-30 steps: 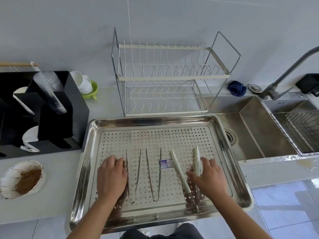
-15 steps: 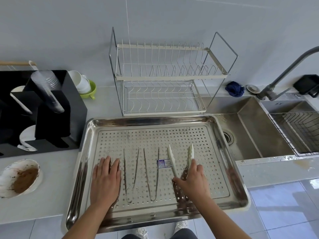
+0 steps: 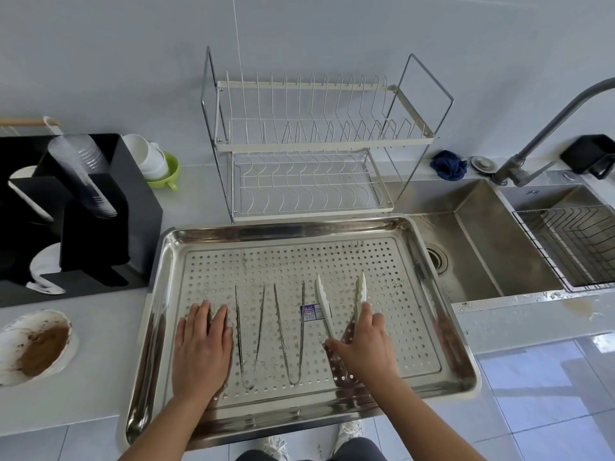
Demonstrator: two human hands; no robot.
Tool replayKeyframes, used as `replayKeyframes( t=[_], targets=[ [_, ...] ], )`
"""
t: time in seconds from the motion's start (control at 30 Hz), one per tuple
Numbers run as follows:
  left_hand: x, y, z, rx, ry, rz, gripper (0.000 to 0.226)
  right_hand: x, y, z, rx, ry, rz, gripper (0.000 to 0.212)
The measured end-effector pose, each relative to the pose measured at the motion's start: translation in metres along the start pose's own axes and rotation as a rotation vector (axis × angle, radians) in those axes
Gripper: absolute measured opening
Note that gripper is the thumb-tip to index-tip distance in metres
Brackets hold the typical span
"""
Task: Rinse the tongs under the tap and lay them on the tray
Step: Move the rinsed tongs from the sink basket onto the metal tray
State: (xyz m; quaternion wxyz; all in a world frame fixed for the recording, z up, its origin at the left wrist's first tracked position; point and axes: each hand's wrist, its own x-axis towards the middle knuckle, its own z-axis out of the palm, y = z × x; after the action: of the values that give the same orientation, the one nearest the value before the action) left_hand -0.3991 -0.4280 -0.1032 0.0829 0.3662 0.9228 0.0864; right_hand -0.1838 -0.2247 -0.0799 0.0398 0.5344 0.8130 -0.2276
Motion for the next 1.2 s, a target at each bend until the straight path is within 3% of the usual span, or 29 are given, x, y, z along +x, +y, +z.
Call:
replayKeyframes(
  t=[0.4, 0.77, 0.87, 0.97, 1.1, 1.2],
  targets=[
    [0.001, 0.001, -0.002, -0.001, 0.000, 0.012, 0.078, -0.003, 0.002, -0.008, 0.044, -0.037, 0.011, 0.124],
    [0.001, -0.001, -0.002, 0.010, -0.022, 0.013, 0.079, -0.007, 0.002, -0.013, 0.024, -0.049, 0.003, 0.123],
    [0.002, -0.001, 0.001, 0.013, -0.004, 0.014, 0.064, -0.005, 0.003, -0.017, 0.041, -0.008, -0.001, 0.110],
    [0.006, 0.000, 0.001, 0.015, 0.029, -0.001, 0.044, -0.002, 0.003, -0.024, 0.055, 0.051, -0.026, 0.080],
    [0.012, 0.005, -0.005, 0.031, 0.026, -0.028, 0.046, 0.007, -0.001, -0.035, 0.060, 0.130, -0.104, 0.044],
    [0.015, 0.008, -0.011, 0.031, -0.007, -0.058, 0.051, 0.012, -0.002, -0.041, 0.049, 0.157, -0.169, 0.038]
  ],
)
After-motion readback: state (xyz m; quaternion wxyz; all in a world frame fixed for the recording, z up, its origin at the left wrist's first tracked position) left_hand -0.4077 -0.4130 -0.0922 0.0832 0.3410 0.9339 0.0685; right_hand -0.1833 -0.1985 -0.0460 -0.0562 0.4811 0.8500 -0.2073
